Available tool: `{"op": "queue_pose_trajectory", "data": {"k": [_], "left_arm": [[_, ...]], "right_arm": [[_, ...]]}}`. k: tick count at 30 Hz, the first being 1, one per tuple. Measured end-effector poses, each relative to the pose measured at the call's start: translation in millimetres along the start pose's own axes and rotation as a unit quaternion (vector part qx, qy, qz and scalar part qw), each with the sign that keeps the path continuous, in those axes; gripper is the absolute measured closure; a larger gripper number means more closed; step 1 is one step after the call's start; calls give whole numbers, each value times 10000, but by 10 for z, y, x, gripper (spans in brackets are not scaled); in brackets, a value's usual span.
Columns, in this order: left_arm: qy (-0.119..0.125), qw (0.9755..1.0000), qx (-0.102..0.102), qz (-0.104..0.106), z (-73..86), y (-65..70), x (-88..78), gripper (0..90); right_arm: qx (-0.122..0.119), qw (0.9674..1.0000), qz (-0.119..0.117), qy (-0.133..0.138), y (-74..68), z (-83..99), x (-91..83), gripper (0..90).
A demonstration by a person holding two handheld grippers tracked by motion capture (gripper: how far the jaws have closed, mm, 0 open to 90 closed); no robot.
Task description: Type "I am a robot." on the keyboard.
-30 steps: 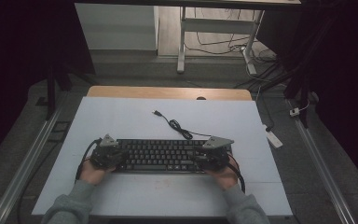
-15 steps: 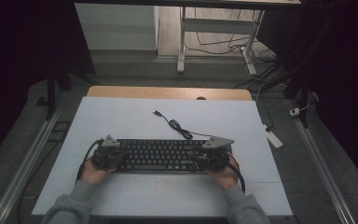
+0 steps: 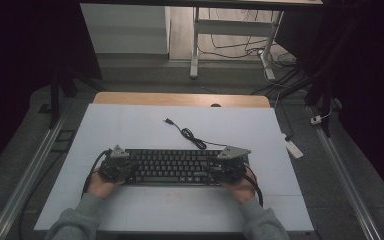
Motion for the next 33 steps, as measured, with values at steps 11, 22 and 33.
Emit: {"op": "queue_pose_trajectory", "data": {"k": [11,22,33], "left_arm": [[659,9972,-119,320,-78,56,-238,507],[641,9970,-115,424,-71,94,-253,337],[586,9974,-98,415,-65,111,-241,309]], "right_arm": [[-4,10000,10,28,8,-4,-14,538],[2,10000,17,84,15,-19,-32,538],[-46,9999,-48,155,-29,-71,-41,539]]}}
Point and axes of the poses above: each handheld gripper's, and its own axes: x roughly forward along the jaws, z roughly out of its underside, y roughly to its right, the point moved 8 cm from there along x, roughly forward along the jaws, and after that the axes turned 6 degrees about -y, right-handed, at the moved point
